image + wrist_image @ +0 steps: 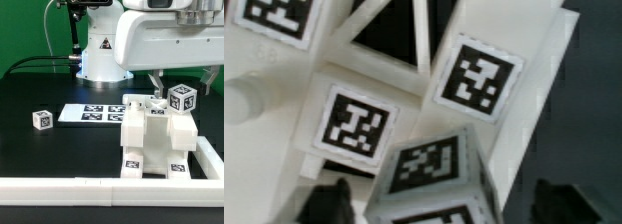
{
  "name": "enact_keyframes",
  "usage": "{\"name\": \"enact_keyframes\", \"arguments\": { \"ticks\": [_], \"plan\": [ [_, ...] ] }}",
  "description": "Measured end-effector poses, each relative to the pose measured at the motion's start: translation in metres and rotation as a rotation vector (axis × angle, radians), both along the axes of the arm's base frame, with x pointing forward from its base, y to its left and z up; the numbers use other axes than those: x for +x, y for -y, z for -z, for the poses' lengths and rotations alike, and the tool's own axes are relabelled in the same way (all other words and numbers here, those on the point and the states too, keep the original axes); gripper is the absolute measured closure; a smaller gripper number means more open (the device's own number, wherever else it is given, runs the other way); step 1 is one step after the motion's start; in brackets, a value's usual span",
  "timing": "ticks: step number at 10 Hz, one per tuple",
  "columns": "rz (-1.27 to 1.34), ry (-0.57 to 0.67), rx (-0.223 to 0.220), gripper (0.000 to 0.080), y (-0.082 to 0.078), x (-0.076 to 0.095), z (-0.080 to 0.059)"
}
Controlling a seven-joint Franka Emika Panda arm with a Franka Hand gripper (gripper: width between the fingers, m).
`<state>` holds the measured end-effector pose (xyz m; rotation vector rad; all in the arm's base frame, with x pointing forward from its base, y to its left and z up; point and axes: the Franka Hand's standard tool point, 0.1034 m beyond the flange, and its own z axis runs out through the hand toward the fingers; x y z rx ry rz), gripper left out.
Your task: Assemble chair
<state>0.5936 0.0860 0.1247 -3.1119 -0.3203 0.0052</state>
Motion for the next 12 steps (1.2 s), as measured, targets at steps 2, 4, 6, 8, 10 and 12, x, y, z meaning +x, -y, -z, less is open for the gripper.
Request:
{"name": "enact_keyframes", "arguments": {
  "ticks": [2, 4, 6, 8, 10, 12],
  "plan": [
    [0.086, -0.001, 0.001, 0.0518, 0.0000, 0.0000, 0.0001],
    [0.241, -0.004, 0.000, 0.0518, -0.0002, -0.0001, 0.0001],
    [0.347, -0.005, 0.000, 0.0518, -0.0002, -0.0002, 0.0002],
    [0.516, -0.008, 0.000, 0.0518, -0.0006, -0.0003, 0.0002],
    [0.725, -0.006, -0.001, 0.0517, -0.0014, 0.0000, 0.0004],
    [1.028, 0.008, 0.009, 0.0517, -0.0063, -0.0005, 0.0008]
  ]
}}
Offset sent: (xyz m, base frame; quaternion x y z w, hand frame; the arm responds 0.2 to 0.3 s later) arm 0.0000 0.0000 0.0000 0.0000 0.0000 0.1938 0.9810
